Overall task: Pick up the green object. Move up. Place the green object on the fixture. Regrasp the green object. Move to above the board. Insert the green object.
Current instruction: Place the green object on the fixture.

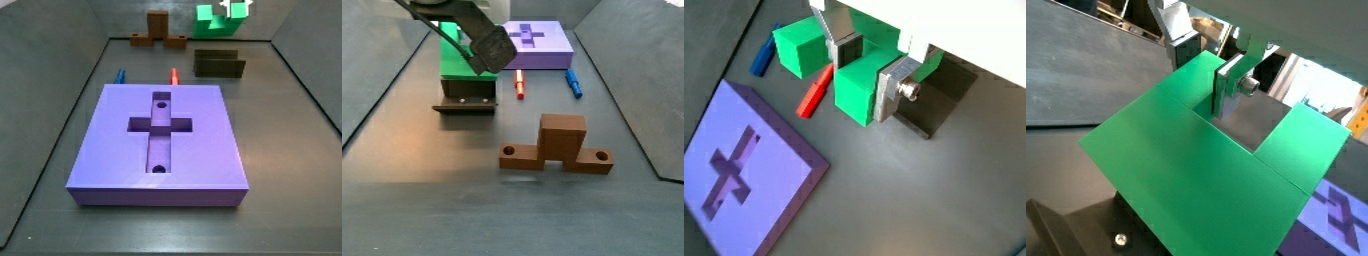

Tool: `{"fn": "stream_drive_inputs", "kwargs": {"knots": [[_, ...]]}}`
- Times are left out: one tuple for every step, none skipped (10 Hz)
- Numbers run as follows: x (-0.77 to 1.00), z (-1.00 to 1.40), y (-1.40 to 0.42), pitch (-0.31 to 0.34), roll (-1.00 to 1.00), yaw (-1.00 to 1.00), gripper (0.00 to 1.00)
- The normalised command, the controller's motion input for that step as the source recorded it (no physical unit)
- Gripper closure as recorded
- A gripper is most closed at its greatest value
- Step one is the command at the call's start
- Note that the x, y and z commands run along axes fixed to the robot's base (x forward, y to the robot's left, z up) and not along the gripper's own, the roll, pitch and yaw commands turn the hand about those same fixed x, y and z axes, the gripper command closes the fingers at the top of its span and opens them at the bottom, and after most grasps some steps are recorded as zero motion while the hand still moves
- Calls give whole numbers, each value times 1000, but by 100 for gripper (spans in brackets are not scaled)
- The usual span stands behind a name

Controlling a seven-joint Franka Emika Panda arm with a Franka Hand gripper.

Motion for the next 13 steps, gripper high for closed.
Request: {"fn": "stream_drive_inputs", "kwargs": {"knots": [[89,-183,0,0,-186,0,100],[383,-406,-74,-69,-194,-3,100],[394,-551,-137,-249,-103,-69,100],[163,-540,0,-157,0,-77,100],[-9,-506,0,0,0,-129,100],[-6,-429,0,0,0,-131,100],[0,-206,-37,0,0,-94,100],[0,-174,-109,57,69,-83,100],[14,-226,0,89,40,-57,100],[171,-191,20,180,23,0,100],[246,-177,60,351,126,-23,100],[214,-171,40,417,191,-49,100],[326,-109,14,443,143,-89,100]]}}
